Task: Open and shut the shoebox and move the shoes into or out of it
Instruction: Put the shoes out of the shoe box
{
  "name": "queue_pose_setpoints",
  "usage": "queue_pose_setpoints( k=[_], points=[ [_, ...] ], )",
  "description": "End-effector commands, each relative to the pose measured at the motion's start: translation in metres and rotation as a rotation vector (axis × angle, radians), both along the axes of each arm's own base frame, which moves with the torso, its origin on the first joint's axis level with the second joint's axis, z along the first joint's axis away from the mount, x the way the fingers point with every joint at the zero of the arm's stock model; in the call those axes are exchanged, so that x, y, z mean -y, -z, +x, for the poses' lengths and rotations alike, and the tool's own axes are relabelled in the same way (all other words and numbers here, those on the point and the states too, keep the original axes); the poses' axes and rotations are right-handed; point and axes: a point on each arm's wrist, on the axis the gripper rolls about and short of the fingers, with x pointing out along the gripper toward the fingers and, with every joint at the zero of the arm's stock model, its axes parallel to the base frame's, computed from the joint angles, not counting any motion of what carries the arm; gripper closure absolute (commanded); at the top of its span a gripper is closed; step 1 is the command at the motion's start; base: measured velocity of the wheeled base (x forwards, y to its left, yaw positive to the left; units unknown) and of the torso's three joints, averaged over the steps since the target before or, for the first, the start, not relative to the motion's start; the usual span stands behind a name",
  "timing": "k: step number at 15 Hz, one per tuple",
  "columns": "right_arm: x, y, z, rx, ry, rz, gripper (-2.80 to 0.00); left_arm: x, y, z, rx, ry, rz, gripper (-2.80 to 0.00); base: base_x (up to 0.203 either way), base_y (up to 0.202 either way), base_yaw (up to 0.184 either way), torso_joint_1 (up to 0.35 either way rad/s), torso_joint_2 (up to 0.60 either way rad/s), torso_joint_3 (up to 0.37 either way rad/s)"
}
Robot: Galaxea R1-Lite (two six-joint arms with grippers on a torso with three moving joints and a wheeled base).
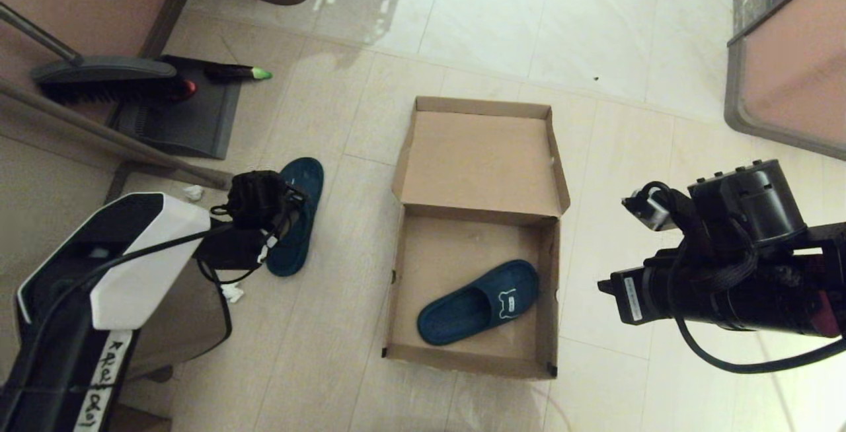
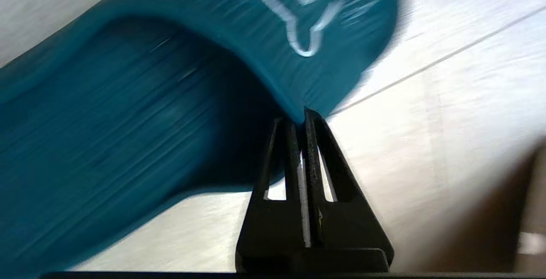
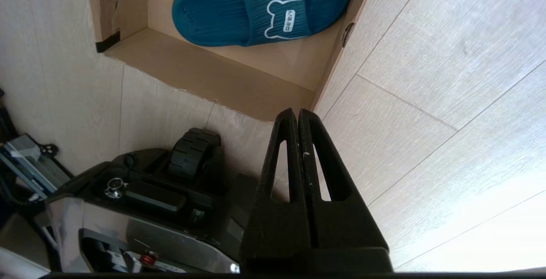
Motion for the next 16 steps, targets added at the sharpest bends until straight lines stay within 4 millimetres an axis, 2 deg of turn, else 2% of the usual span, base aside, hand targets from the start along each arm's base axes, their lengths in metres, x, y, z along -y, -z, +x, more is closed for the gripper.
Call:
queue_pose_setpoints(
  k=[1,4,7,12,13,14,16],
  points=[
    [0.002,-0.003,-0.003,0.009,-0.002,-0.002,0.0,0.003,0.01,0.003,-0.011,0.0,-0.003,-2.8,0.0,0.0,0.0,0.0,0.0,0.0],
    [0.003,-0.002,-0.006,0.0,-0.003,-0.007,0.0,0.003,-0.019,-0.01,-0.023,-0.001,0.014,-2.8,0.0,0.0,0.0,0.0,0.0,0.0],
    [0.003,-0.003,-0.006,0.005,-0.004,-0.007,0.0,0.001,-0.054,-0.037,-0.034,-0.021,0.025,-2.8,0.0,0.0,0.0,0.0,0.0,0.0],
    [0.003,0.001,-0.006,-0.011,-0.004,-0.008,0.0,0.006,-0.077,-0.095,-0.098,-0.022,0.045,-2.8,0.0,0.0,0.0,0.0,0.0,0.0],
    [0.003,0.003,-0.007,-0.016,-0.003,-0.008,0.0,0.015,-0.078,-0.113,-0.126,0.008,0.051,-2.8,0.0,0.0,0.0,0.0,0.0,0.0],
    [0.003,0.005,-0.007,-0.027,-0.002,-0.008,0.0,0.037,-0.077,-0.132,-0.154,0.081,0.057,-2.8,0.0,0.0,0.0,0.0,0.0,0.0],
    [0.003,0.009,-0.007,-0.04,-0.003,-0.012,0.0,0.093,-0.072,-0.168,-0.192,0.291,0.064,-2.8,0.0,0.0,0.0,0.0,0.0,0.0]
  ],
)
